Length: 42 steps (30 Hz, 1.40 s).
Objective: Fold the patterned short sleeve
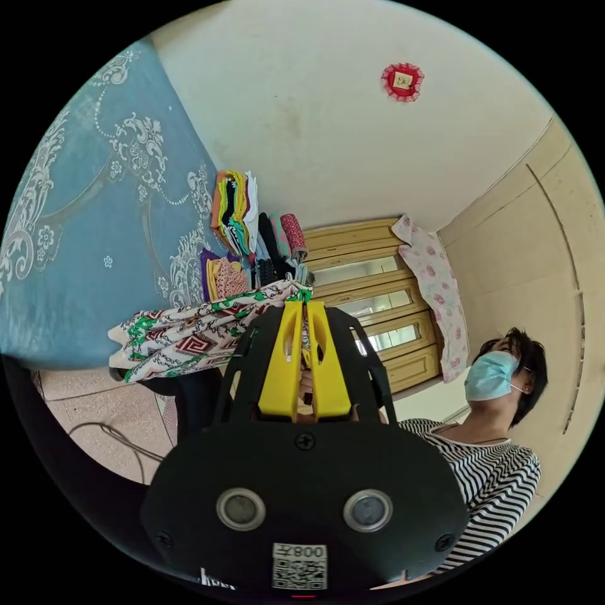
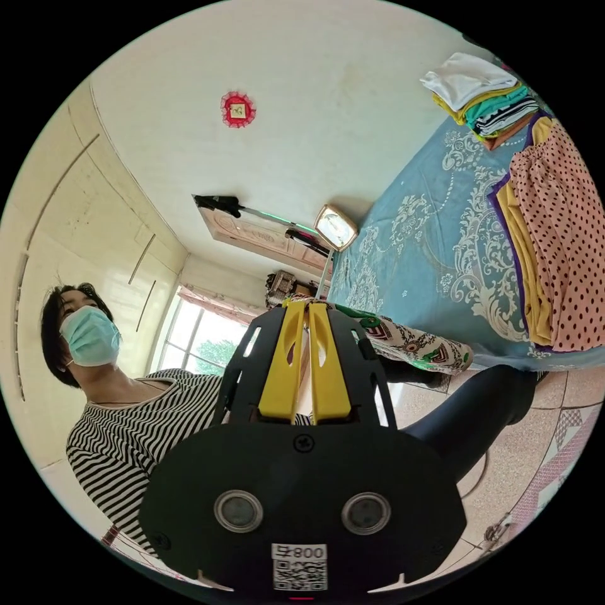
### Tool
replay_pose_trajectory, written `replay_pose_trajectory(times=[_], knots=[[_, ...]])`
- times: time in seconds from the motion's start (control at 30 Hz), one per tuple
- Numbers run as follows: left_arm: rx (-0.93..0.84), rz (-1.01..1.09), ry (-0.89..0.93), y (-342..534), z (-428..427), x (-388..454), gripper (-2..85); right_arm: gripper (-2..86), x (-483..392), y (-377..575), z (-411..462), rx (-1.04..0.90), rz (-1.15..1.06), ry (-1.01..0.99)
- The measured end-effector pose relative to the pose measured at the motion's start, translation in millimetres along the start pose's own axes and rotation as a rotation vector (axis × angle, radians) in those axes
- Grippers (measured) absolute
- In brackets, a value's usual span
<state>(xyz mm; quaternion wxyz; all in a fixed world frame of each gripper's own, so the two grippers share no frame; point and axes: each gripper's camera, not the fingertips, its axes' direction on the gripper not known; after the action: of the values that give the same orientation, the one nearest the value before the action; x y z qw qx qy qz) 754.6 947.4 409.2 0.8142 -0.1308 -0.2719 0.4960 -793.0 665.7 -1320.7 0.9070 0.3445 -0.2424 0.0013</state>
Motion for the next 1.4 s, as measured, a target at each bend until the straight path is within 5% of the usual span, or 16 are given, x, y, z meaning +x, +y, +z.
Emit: replay_pose_trajectory(times=[0.27, 0.57, 0.7, 1.07, 1.4], knots=[[-0.079, 0.128, -0.006, -241.5, 166.3, 35.0, 1.0, 0.7, 98.4, -245.9, -108.2, 0.027, -0.068, 0.125], [0.006, 0.594, 0.034, -477.8, 356.0, 186.8, 1.0, 0.7, 32.7, -511.2, -241.4, 0.216, -0.42, 0.399], [-0.022, 0.588, 0.008, -524.0, 438.5, 169.8, 1.0, 0.7, 78.5, -547.3, -271.3, 0.215, -0.402, 0.583], [-0.245, 0.177, -0.13, -543.6, 603.7, 2.9, 1.0, 0.6, 448.8, -524.6, -323.2, 0.103, 0.142, 0.772], [-0.25, 0.21, -0.161, -565.6, 654.6, 19.0, 1.1, 0.7, 468.1, -512.8, -307.1, 0.061, 0.044, 0.871]])
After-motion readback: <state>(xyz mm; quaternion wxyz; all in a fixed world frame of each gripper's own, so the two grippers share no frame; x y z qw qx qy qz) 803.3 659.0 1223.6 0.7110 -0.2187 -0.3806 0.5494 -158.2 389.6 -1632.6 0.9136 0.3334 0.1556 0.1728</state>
